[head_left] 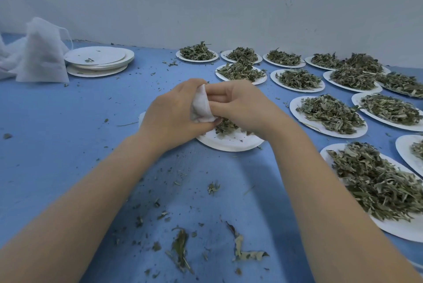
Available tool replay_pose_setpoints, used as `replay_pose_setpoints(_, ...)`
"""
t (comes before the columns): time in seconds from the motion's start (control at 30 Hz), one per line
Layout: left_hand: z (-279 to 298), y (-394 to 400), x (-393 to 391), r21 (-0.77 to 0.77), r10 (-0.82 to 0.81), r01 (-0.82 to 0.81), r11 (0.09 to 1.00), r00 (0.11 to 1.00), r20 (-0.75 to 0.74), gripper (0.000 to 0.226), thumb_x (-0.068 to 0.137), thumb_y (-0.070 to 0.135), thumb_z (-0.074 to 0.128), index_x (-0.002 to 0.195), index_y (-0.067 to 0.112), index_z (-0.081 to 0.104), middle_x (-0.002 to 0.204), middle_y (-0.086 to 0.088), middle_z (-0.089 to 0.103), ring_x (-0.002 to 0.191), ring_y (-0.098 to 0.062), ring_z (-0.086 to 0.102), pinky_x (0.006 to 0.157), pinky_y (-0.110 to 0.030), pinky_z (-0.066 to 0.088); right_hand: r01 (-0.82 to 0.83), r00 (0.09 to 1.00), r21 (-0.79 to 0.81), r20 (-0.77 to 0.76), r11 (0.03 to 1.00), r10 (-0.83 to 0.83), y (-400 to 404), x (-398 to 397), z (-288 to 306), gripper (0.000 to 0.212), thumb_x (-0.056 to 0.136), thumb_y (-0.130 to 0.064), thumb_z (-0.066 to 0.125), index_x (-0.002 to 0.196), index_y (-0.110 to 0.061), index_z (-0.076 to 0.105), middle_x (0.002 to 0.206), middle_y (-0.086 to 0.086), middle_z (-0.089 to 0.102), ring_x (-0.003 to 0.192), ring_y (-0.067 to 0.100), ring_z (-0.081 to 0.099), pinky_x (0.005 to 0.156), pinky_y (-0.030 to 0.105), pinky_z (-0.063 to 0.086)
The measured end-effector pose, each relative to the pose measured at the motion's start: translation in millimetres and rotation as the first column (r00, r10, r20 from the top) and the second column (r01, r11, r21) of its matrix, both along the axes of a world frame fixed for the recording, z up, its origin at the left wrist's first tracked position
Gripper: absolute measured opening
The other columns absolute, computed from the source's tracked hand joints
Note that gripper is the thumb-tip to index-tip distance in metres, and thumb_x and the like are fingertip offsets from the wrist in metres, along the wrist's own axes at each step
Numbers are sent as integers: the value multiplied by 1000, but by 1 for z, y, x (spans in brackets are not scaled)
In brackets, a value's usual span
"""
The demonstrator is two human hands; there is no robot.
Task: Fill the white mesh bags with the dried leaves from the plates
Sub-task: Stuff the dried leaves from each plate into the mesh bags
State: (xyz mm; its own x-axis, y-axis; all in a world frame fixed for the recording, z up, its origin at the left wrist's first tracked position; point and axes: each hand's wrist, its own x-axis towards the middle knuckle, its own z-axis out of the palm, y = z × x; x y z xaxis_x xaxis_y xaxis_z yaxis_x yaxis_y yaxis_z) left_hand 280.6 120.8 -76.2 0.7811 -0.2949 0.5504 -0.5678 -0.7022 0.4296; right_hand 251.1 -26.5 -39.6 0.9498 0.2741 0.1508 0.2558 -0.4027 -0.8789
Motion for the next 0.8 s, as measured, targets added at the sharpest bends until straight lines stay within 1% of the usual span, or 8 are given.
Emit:
replay_pose_setpoints(0.17, -3, 3, 6, 112, -5, 7, 994, 1000, -12, 72, 67, 34, 72, 130, 22, 39, 120, 5, 53, 95, -20, 54, 70, -28, 37, -37, 999, -13, 21, 999, 38, -8, 2, 0, 28, 83, -5, 65, 109, -15, 68, 101, 0, 72, 99, 15, 67, 93, 41, 51)
replay_pose_setpoints(0.23, -4, 6, 7, 144, 27, -28, 989, 1000, 7, 69, 68, 25, 70, 129, 20, 39, 115, 1, 54, 88, -21, 52, 67, -29, 34, -22, 1000, 66, 9, 998, 22, -13, 3, 0, 27, 81, -5, 69, 106, -13, 70, 97, 3, 73, 92, 17, 69, 88, 36, 55)
replay_pose_setpoints(0.3, -4, 9, 8, 157, 54, -58, 986, 998, 27, 67, 69, 22, 69, 129, 19, 40, 113, -2, 56, 84, -22, 49, 66, -28, 32, 98, 994, 129, 41, 987, -104, -19, 5, 0, 19, 80, -5, 70, 97, -14, 73, 85, -2, 74, 77, 13, 70, 73, 23, 57)
replay_pose_setpoints(0.37, -5, 10, 8, 162, 69, -76, 984, 996, 47, 66, 70, 22, 69, 129, 18, 41, 115, -4, 56, 90, -29, 54, 67, -29, 33, 309, 940, -79, 178, 948, -292, -27, 10, -2, 10, 83, -14, 69, 89, -21, 74, 71, -14, 68, 64, 4, 64, 61, 8, 49)
replay_pose_setpoints(0.43, -6, 11, 9, 173, 80, -90, 981, 995, 65, 66, 70, 21, 69, 129, 16, 42, 116, -5, 57, 92, -32, 55, 68, -29, 33, 396, 913, -360, 255, 845, -319, -31, 13, -5, 10, 85, -23, 65, 91, -26, 73, 71, -21, 60, 67, -4, 58, 53, 0, 41)
replay_pose_setpoints(0.5, -7, 11, 10, 191, 90, -104, 976, 992, 84, 66, 69, 21, 70, 129, 15, 43, 116, -7, 57, 92, -33, 56, 68, -30, 33, 360, 933, -504, 194, 785, -303, -30, 14, -10, 17, 83, -32, 66, 100, -30, 70, 79, -18, 60, 71, 0, 56, 49, 5, 39)
replay_pose_setpoints(0.63, -9, 12, 11, 219, 100, -119, 969, 990, 95, 66, 69, 24, 71, 128, 16, 43, 115, -7, 58, 91, -35, 56, 69, -30, 33, 292, 955, -649, 156, 702, -253, -21, 15, -18, 44, 75, -42, 73, 116, -30, 63, 87, -12, 51, 83, 9, 47, 61, 24, 36)
replay_pose_setpoints(0.8, -10, 14, 12, 217, 108, -126, 968, 990, 94, 66, 69, 23, 71, 128, 16, 44, 115, -7, 58, 92, -35, 56, 69, -29, 32, 301, 952, -636, 162, 710, -259, -15, 14, -19, 36, 68, -40, 77, 97, -22, 65, 80, -7, 54, 78, 14, 57, 63, 29, 49)
